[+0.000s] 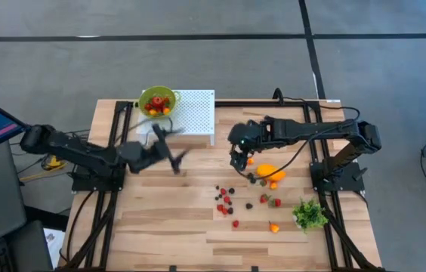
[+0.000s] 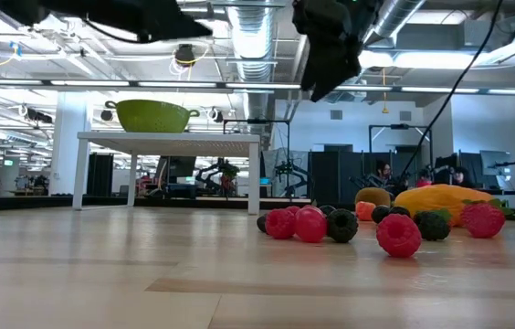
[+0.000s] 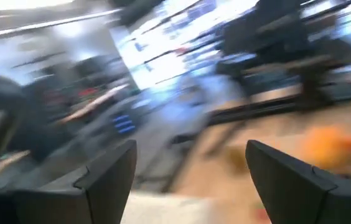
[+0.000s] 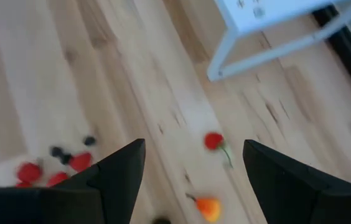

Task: Pick & Place Fruit
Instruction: Put the peach into the green strainer bowl on the shelf

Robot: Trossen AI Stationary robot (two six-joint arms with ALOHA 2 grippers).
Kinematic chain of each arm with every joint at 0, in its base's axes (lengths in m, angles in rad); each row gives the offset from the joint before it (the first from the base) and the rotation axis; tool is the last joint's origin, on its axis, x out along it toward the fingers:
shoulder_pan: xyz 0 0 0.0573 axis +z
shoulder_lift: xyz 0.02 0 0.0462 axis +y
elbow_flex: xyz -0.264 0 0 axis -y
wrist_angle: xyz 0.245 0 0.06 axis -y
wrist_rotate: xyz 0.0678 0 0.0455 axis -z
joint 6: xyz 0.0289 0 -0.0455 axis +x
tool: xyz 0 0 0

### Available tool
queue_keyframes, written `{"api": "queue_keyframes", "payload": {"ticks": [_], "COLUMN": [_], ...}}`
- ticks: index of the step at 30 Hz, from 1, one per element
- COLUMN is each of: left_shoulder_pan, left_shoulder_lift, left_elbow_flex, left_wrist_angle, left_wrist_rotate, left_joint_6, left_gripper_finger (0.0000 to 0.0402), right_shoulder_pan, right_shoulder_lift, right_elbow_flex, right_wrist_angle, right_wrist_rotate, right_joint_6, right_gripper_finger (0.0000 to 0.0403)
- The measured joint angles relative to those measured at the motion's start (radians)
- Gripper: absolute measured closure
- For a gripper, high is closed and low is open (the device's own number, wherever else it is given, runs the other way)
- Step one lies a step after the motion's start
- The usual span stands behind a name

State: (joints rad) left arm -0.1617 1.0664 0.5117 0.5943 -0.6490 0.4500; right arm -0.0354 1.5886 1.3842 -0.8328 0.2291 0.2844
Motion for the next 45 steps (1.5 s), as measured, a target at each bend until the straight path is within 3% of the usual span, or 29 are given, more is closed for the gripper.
{"api": "queue_keyframes", "payload": {"ticks": [3,7,11,17,25,45], "left_shoulder_pan": [-0.082,-0.153,-0.191,-0.204,-0.204,-0.204], "left_shoulder_lift": [0.000,0.000,0.000,0.000,0.000,0.000], "left_elbow_flex": [0.000,-0.018,-0.050,-0.056,-0.056,-0.056], "left_wrist_angle": [-0.052,-0.076,-0.081,-0.075,-0.071,-0.070], "left_wrist_rotate": [0.161,0.364,0.473,0.478,0.478,0.480], "left_joint_6": [-0.084,-0.175,-0.226,-0.225,-0.231,-0.275], "left_gripper_finger": [0.0108,0.0108,0.0108,0.0108,0.0108,0.0108], "right_shoulder_pan": [0.034,0.060,0.065,-0.005,-0.108,-0.067], "right_shoulder_lift": [0.003,0.002,0.001,0.001,0.001,0.005], "right_elbow_flex": [-0.010,-0.080,-0.181,-0.336,-0.440,-0.656], "right_wrist_angle": [-0.055,-0.046,-0.044,0.086,0.270,0.537], "right_wrist_rotate": [0.064,0.074,0.083,0.062,-0.019,-0.024], "right_joint_6": [0.030,0.074,0.110,0.151,0.147,0.234], "right_gripper_finger": [0.0138,0.0138,0.0138,0.0138,0.0138,0.0138]}}
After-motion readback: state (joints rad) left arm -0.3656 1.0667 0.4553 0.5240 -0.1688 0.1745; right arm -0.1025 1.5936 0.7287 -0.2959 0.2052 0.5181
